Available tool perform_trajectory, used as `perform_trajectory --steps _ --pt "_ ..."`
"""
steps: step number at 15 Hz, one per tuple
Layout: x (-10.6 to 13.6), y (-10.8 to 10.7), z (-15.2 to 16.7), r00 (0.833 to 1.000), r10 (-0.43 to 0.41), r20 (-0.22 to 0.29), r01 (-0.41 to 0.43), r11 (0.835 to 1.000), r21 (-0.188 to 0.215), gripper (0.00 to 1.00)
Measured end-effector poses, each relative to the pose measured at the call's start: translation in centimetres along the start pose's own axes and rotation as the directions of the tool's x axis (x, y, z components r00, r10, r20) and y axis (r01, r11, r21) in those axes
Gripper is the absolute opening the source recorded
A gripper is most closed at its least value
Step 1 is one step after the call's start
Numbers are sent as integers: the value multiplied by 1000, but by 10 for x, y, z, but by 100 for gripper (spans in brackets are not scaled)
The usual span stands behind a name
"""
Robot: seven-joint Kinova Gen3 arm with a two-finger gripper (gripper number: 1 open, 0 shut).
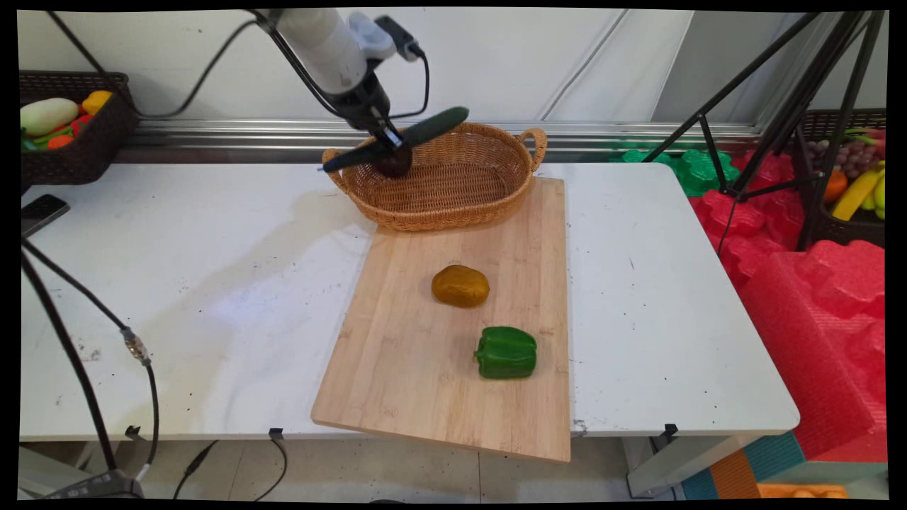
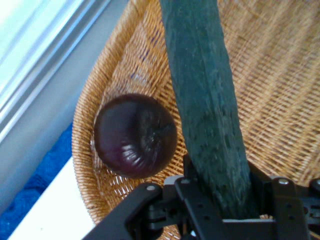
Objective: Place the picked object on the cutting board
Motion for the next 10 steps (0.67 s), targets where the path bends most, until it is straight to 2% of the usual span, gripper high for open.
perform_trajectory --steps 4,7,10 --pt "0 15 -54 997 50 -52 -51 998 -20 0" --pt "-8 33 -91 990 109 -86 -115 991 -65 0" --pt "-17 46 -113 983 151 -101 -161 982 -102 0"
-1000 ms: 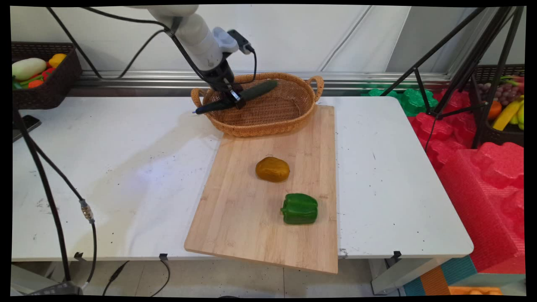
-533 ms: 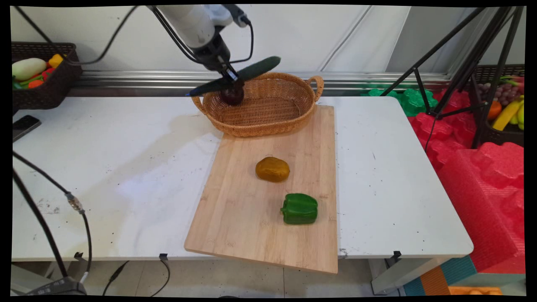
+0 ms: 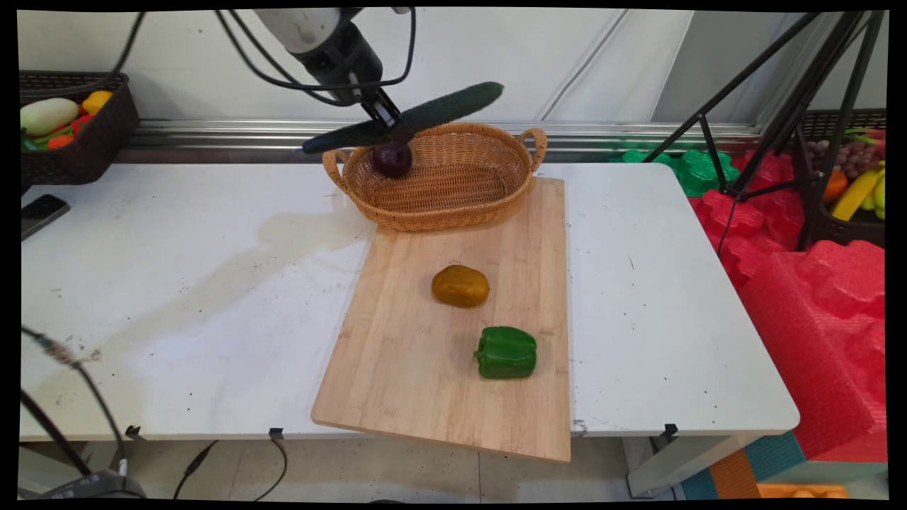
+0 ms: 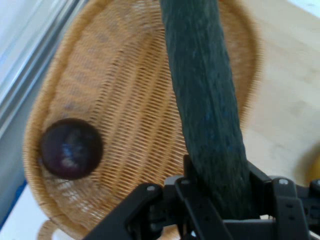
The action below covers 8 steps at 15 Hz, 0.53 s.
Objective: Place the picked object on the cutting board
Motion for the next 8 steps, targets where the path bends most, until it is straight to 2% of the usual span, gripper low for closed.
perform_trajectory --steps 4,8 --pt "-15 29 -26 995 99 -5 -99 992 -80 0" --pt "-33 53 -37 977 213 -7 -211 965 -156 0"
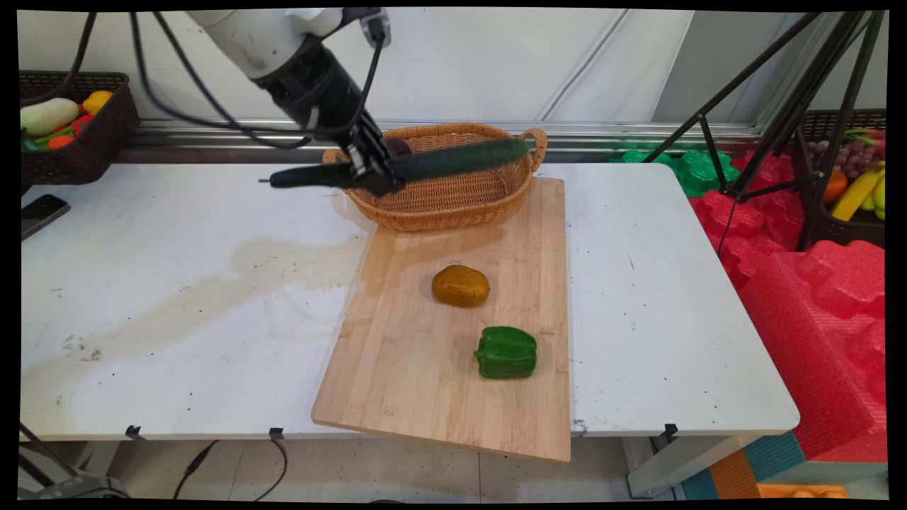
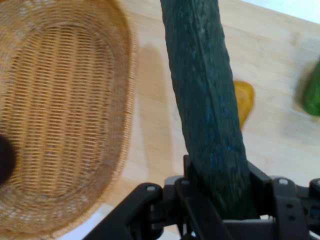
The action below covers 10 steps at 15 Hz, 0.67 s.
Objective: Place the picked object on the cutting board
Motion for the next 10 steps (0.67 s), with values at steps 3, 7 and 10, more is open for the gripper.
perform_trajectory --steps 3,7,10 --pt "-8 14 3 999 50 13 -49 998 -38 0" --pt "-18 28 22 993 112 37 -109 990 -87 0" --pt "-24 36 45 988 143 52 -136 983 -121 0"
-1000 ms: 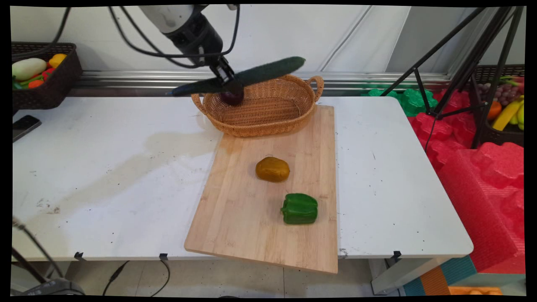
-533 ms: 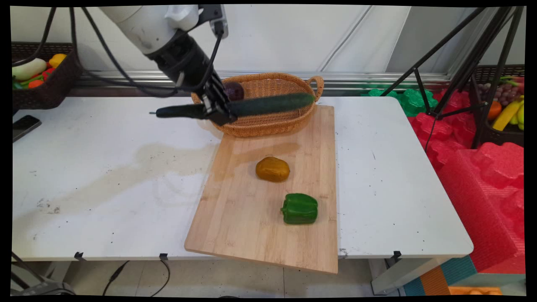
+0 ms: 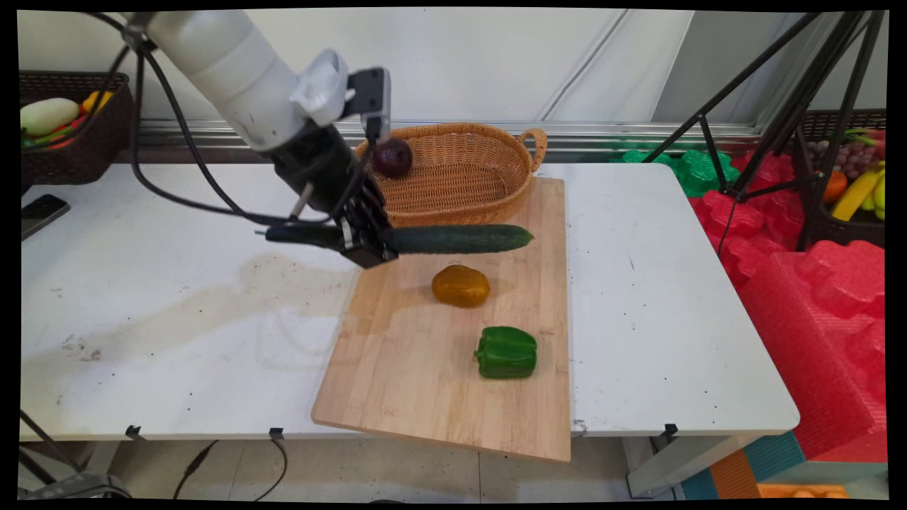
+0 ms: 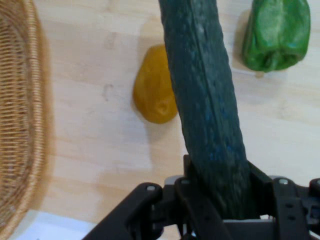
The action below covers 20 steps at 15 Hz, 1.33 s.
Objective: Place the picked object on the cutting board
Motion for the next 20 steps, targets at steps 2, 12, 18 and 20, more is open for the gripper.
perform_trajectory --steps 2,12,18,20 --pt "0 3 17 1000 14 7 -14 1000 -19 0" --pt "2 6 102 999 27 29 -25 997 -76 0" --pt "6 8 135 999 10 38 -6 996 -94 0" --pt "8 9 143 999 5 37 -2 995 -96 0"
